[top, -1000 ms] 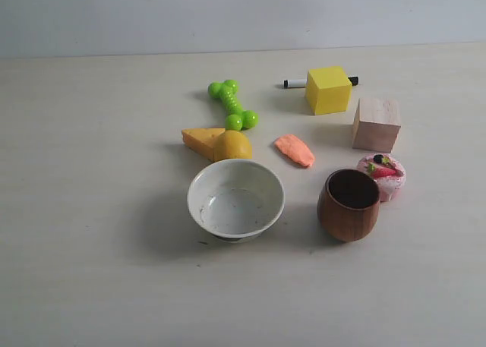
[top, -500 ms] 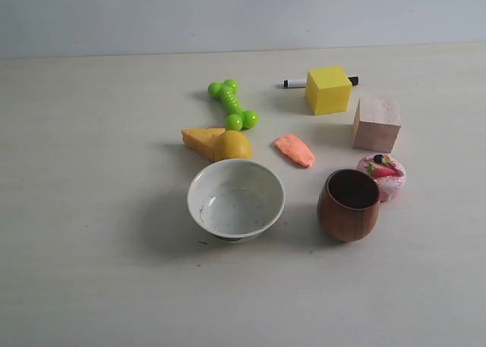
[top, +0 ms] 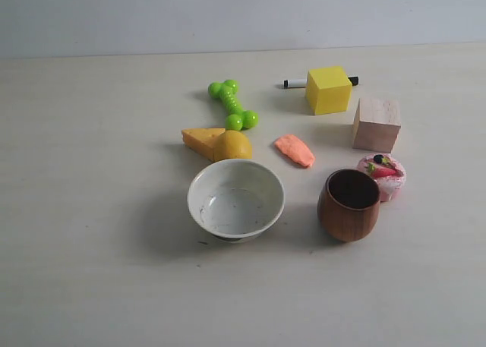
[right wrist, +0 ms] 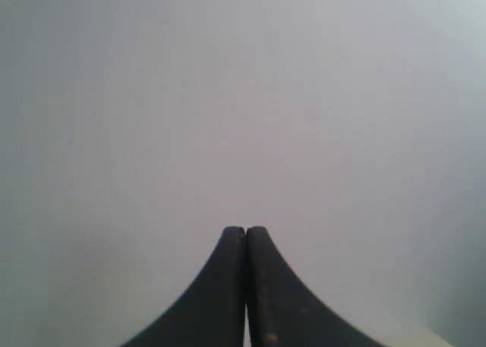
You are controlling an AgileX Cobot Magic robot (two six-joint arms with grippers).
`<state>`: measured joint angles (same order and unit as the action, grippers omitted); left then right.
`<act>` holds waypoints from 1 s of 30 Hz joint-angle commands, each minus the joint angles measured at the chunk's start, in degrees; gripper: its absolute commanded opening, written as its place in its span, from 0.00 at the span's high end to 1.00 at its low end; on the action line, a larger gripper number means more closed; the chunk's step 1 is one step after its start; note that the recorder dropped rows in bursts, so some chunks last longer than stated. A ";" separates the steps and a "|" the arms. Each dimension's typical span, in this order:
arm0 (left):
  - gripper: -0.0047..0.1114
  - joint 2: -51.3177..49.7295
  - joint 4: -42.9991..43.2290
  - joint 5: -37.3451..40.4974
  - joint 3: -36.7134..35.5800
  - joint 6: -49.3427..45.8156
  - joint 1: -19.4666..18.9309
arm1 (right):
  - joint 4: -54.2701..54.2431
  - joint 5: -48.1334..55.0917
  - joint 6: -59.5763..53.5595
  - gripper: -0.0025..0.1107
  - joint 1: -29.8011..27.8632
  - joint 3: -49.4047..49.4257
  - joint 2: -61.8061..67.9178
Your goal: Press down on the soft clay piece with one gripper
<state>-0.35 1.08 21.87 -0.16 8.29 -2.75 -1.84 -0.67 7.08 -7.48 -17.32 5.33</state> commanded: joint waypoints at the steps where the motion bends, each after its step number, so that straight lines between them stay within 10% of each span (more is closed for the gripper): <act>1: 0.96 0.35 0.00 -0.96 0.16 0.33 0.01 | 0.37 13.72 -1.01 0.98 -0.20 -10.22 9.77; 18: 0.96 0.35 0.00 -0.96 0.16 0.33 0.01 | -17.61 41.52 -32.53 0.98 10.94 -39.90 49.58; 30: 0.96 0.35 0.00 -0.96 0.16 0.45 0.01 | -19.01 35.62 -32.42 0.98 15.14 -47.23 63.29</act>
<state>-0.35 1.08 21.87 -0.16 8.29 -2.75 -19.98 38.62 -24.80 7.47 -63.92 67.78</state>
